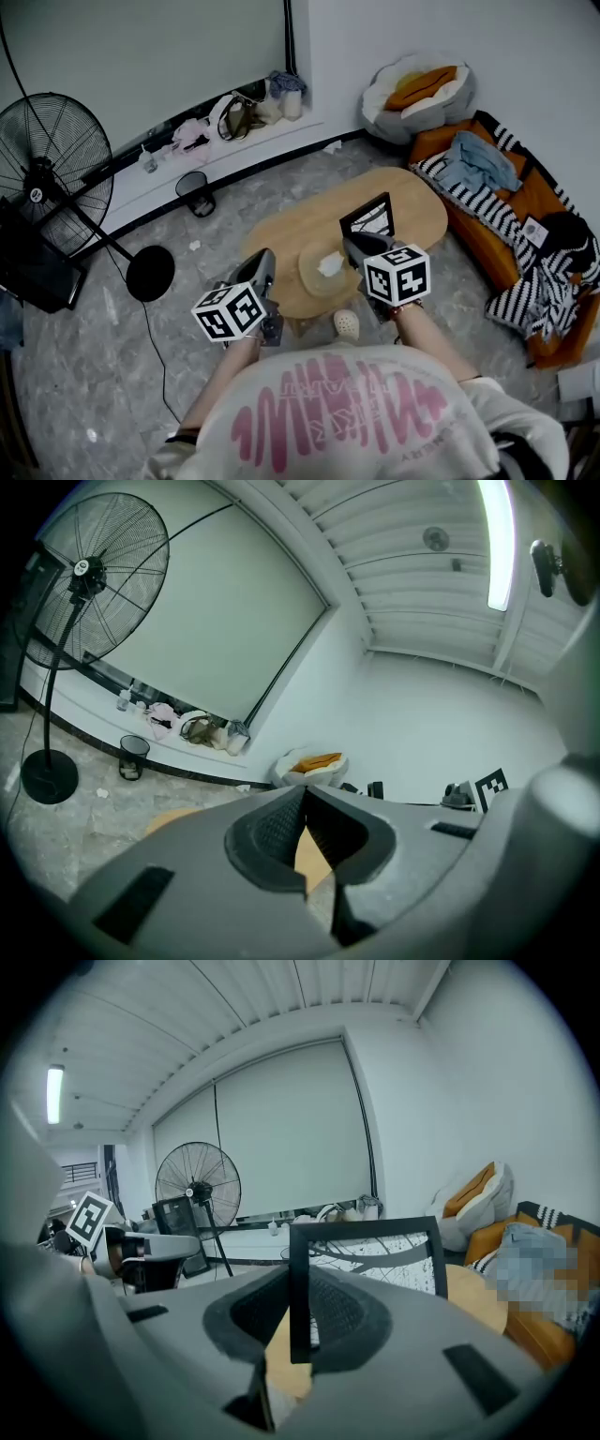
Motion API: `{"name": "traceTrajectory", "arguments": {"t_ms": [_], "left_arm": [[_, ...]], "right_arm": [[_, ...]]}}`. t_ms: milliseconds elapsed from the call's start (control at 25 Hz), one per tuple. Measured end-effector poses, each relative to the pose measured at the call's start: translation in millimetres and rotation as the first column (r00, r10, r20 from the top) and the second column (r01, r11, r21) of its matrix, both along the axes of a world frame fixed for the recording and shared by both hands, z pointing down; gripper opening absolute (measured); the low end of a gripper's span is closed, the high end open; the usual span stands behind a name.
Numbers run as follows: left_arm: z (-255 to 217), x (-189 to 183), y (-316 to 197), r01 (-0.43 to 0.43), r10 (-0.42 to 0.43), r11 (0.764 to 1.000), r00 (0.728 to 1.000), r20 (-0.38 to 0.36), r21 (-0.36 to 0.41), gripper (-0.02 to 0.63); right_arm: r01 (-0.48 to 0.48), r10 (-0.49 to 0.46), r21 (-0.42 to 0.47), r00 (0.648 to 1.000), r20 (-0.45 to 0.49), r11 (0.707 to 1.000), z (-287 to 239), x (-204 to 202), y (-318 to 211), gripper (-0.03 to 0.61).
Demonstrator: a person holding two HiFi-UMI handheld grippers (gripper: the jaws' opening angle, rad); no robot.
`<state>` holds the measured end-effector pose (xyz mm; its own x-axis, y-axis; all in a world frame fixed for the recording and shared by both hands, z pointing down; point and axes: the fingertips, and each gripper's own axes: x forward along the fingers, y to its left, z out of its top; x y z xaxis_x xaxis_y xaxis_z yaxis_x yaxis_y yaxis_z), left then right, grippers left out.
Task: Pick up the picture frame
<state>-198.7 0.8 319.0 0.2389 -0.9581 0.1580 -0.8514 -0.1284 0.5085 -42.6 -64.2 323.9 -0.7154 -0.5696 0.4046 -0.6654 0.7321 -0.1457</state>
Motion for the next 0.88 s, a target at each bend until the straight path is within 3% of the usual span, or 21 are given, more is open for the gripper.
{"name": "traceTrajectory", "arguments": {"t_ms": [880], "left_arm": [[18, 14, -7, -0.02, 0.019, 0.999, 0.999, -0.041, -0.038, 0.003]], "right_arm": [[-0.035, 0.033, -0.041, 0.998, -0.062, 0.999, 25, 22, -3, 0.069]]}}
